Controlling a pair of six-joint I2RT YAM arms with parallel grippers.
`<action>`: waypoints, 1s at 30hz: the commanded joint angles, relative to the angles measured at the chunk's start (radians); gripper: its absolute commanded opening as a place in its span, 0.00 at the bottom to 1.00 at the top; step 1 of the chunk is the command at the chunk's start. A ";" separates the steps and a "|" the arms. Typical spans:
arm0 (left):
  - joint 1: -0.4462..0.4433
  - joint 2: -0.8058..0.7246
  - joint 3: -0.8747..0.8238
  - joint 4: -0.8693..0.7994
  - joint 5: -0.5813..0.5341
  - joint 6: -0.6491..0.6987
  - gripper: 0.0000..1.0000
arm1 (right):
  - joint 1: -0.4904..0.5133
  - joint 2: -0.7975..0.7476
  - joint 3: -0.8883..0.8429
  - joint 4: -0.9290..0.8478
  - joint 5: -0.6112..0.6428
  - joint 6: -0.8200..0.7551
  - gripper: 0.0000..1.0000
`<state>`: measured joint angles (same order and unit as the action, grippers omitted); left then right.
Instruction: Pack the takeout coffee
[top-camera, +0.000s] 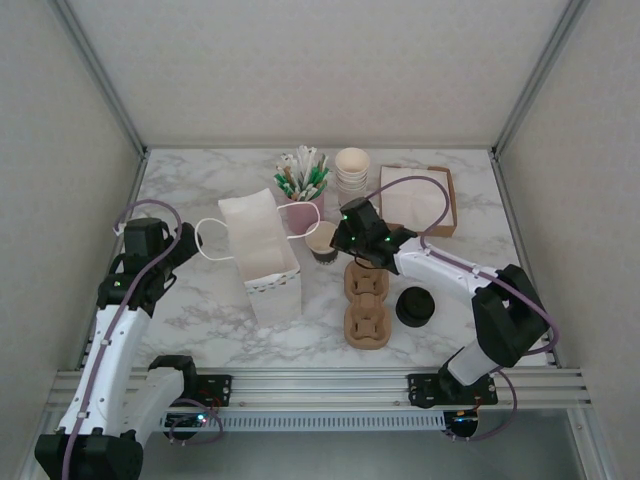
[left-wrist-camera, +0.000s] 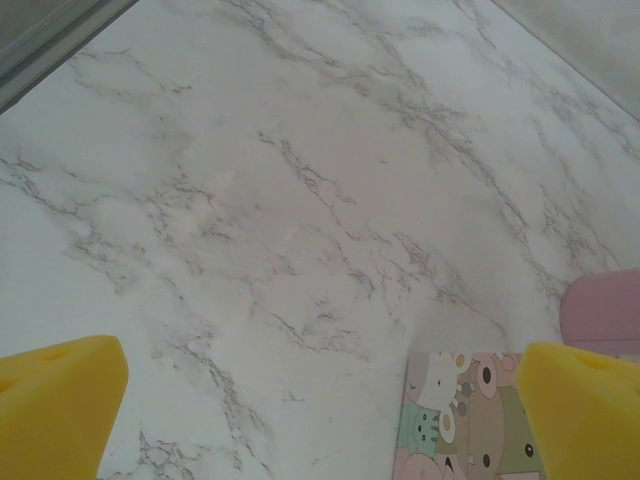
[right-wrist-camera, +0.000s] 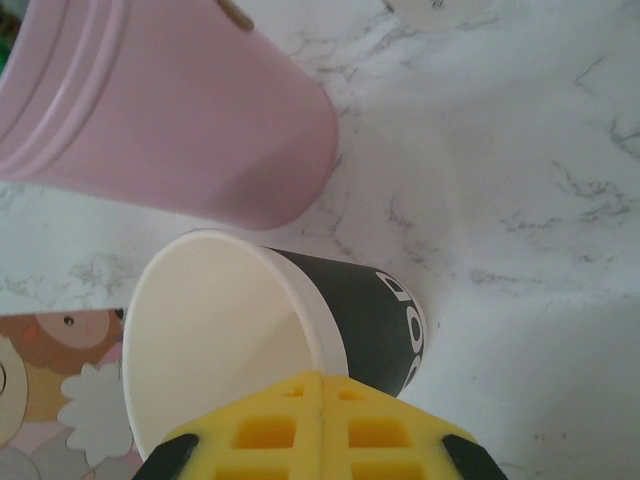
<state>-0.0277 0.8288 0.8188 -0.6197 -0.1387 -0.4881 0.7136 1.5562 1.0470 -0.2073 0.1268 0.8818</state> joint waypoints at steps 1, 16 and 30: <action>0.011 -0.017 -0.010 0.017 0.021 0.022 1.00 | -0.015 0.008 -0.011 0.045 -0.011 -0.008 0.00; 0.014 -0.016 -0.015 0.018 0.027 0.020 1.00 | -0.038 -0.002 0.017 -0.059 0.018 -0.038 0.28; 0.015 -0.022 -0.015 0.017 0.033 0.022 1.00 | -0.040 -0.160 0.092 -0.245 0.047 -0.197 0.46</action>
<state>-0.0231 0.8238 0.8146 -0.6094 -0.1265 -0.4847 0.6800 1.4891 1.0889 -0.3870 0.1574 0.7650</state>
